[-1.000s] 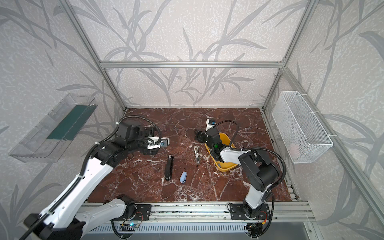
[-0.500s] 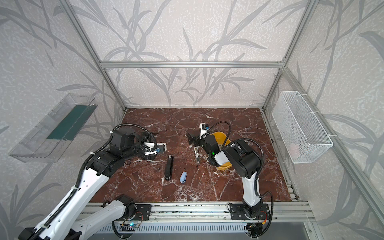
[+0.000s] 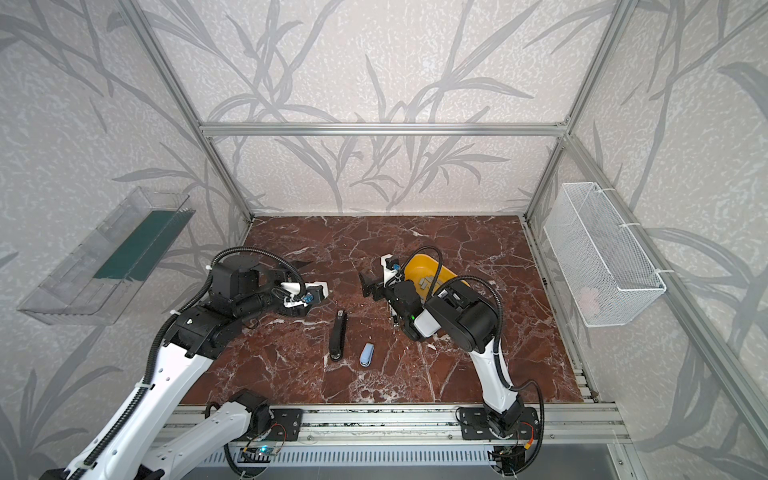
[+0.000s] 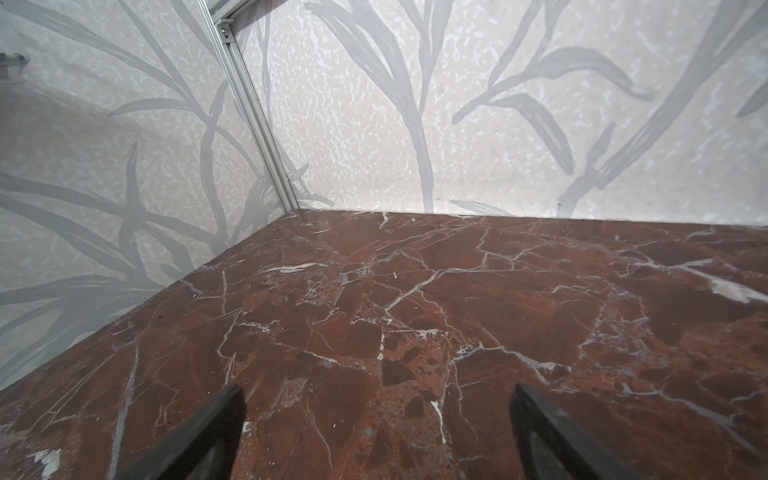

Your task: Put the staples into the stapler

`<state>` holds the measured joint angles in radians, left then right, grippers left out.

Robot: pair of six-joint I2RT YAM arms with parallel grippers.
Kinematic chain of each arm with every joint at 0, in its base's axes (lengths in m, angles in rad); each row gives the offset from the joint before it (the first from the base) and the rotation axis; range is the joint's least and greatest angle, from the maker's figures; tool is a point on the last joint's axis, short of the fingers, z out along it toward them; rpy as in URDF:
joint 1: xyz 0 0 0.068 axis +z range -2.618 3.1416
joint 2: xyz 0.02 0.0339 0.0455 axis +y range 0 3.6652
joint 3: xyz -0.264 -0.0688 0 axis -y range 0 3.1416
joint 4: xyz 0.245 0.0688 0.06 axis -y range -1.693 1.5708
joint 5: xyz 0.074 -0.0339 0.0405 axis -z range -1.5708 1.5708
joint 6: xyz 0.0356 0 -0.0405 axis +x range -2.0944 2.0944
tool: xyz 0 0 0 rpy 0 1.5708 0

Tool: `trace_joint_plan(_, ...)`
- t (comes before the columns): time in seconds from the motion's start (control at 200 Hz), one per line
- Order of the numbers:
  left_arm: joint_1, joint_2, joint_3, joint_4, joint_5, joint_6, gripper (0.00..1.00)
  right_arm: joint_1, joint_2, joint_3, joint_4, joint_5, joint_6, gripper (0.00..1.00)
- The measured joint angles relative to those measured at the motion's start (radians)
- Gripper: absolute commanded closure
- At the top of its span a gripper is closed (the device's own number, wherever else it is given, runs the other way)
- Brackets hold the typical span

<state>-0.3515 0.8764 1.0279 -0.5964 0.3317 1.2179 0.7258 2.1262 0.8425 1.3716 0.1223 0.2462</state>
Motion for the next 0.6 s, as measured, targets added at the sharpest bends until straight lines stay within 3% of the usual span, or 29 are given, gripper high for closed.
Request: trace_joint_plan(0.6, 0.016, 0.0, 0.0, 0.0, 0.03, -0.005, 0.13, 0.072, 0.0, 0.046, -0.039, 0.062, -0.146, 0.01)
